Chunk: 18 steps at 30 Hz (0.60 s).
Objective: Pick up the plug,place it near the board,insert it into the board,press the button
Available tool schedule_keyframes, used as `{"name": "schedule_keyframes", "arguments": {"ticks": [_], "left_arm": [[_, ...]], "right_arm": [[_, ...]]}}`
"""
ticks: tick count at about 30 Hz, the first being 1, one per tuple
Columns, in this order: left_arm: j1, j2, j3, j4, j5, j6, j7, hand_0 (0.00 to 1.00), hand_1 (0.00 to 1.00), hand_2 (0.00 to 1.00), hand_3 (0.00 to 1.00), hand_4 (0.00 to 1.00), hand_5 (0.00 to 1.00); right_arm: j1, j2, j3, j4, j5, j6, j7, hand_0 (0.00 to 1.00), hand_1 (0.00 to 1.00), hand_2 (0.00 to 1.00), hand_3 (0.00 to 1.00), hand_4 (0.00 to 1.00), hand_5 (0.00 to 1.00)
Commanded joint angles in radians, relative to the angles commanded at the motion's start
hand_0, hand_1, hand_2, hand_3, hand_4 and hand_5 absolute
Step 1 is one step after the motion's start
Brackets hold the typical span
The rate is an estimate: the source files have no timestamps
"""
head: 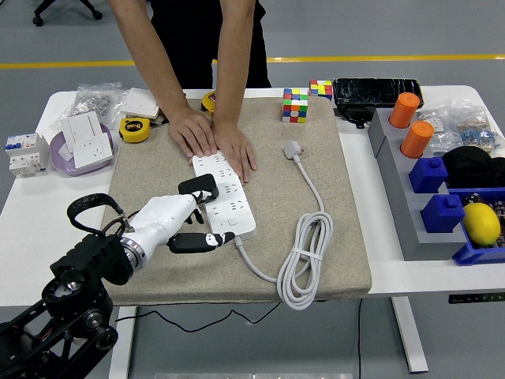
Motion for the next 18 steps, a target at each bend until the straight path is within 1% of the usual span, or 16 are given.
{"name": "schedule_keyframes", "arguments": {"ticks": [2,3,7,8,9,13,18], "left_arm": [[-0.004,-0.003,0.012,0.0,-0.002,-0.005,-0.004,0.157,0.04,0.145,0.873,0.511,0.134],[-0.007,-0.005,0.024,0.0,-0.005,-0.001,-0.009,0.154,0.04,0.147,0.882,0.465,0.105],[-0.013,-0.011,0.05,0.0,-0.002,0.012,-0.023,0.154,0.04,0.147,0.882,0.465,0.105],[-0.017,-0.014,0.057,0.006,-0.001,0.018,-0.027,0.154,0.04,0.147,0.882,0.465,0.105],[-0.021,-0.018,0.063,0.016,0.0,0.023,-0.031,0.155,0.04,0.147,0.906,0.448,0.095],[-0.041,-0.03,0.085,0.051,0.004,0.04,-0.044,0.155,0.04,0.147,0.906,0.448,0.095],[-0.068,-0.05,0.113,0.115,0.012,0.055,-0.062,0.157,0.042,0.147,0.902,0.443,0.093]], "right_arm": [[0.001,0.0,-0.004,0.0,0.003,0.0,0.0,0.796,0.703,0.713,0.753,0.998,0.998],[0.001,0.0,-0.007,0.0,0.006,-0.001,0.001,0.796,0.704,0.713,0.753,0.998,0.998],[0.001,0.0,-0.01,0.0,0.008,-0.001,0.002,0.796,0.704,0.713,0.753,0.998,0.998],[-0.001,0.0,-0.008,0.0,0.005,-0.001,0.0,0.796,0.704,0.713,0.753,0.998,0.998],[-0.003,0.0,-0.005,0.0,0.001,0.0,-0.001,0.795,0.703,0.712,0.752,0.998,0.998],[-0.006,0.0,-0.002,0.0,-0.004,0.0,-0.003,0.795,0.703,0.712,0.752,0.998,0.998],[-0.003,0.001,-0.012,0.0,0.005,0.0,0.0,0.795,0.704,0.712,0.752,0.998,0.998]]}}
